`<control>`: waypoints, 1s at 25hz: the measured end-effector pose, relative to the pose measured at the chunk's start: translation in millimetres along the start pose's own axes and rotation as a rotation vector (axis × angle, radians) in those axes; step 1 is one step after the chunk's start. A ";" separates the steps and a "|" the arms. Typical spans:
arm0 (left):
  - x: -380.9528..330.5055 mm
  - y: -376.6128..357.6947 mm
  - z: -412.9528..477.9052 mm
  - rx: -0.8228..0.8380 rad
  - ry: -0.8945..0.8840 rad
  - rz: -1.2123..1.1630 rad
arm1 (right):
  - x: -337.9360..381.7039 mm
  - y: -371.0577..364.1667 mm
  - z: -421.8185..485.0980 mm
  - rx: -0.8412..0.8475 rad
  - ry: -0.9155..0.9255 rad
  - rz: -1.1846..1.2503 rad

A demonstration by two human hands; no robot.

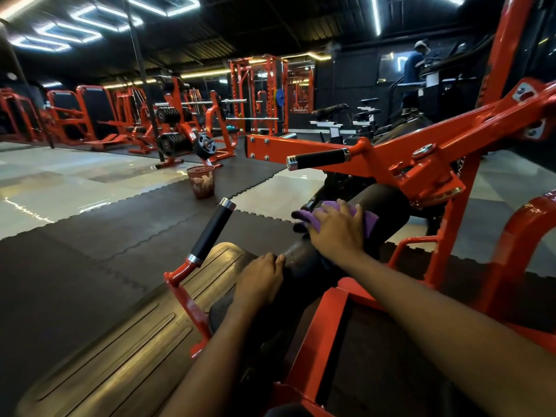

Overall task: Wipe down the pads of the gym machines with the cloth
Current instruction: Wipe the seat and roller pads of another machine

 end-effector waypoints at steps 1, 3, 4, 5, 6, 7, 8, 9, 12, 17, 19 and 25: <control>-0.4 0.4 -0.2 -0.010 0.000 0.010 | 3.5 -5.2 -8.2 -0.051 0.035 0.011; -0.4 0.3 -0.4 -0.026 0.003 0.020 | -8.2 -9.3 -18.5 -0.084 0.211 0.033; 0.2 0.2 -1.2 -0.034 0.004 0.022 | -21.5 -4.1 -13.0 -0.077 0.269 0.045; 0.4 -0.3 -2.9 -0.042 0.005 0.019 | -31.8 2.2 -3.4 -0.084 0.252 0.057; 0.1 -1.4 -4.5 -0.052 0.004 0.016 | -36.5 6.1 3.7 -0.101 0.167 0.078; 0.0 -2.4 -6.3 -0.064 0.004 0.015 | -35.0 6.1 5.1 -0.124 0.048 0.097; 0.4 -3.3 -7.3 -0.073 0.006 0.012 | -26.7 1.7 2.6 -0.153 -0.031 0.094; 0.4 -3.9 -8.4 -0.080 0.006 0.007 | -19.0 -3.2 -2.7 -0.187 -0.013 0.071; 0.4 -5.8 -9.6 -0.081 -0.003 -0.012 | -42.8 -0.1 -2.8 -0.147 0.234 0.088; -1.6 -5.1 -12.5 -0.100 0.017 -0.022 | -48.1 -0.9 11.6 -0.241 -0.024 0.118; -2.0 -3.0 -12.1 -0.108 0.018 -0.017 | -59.7 -3.3 9.6 -0.183 0.182 0.093; -3.0 -3.9 -14.0 -0.132 0.028 -0.010 | -81.9 6.9 36.3 -0.271 -0.091 0.121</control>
Point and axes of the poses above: each hand's wrist, its own z-axis towards the middle knuckle, its own y-axis out of the back of the hand, x = y × z, the point moved 1 cm from there along z, towards the middle knuckle, and after that the axes turned 2 degrees about z, right-handed, at the moved point
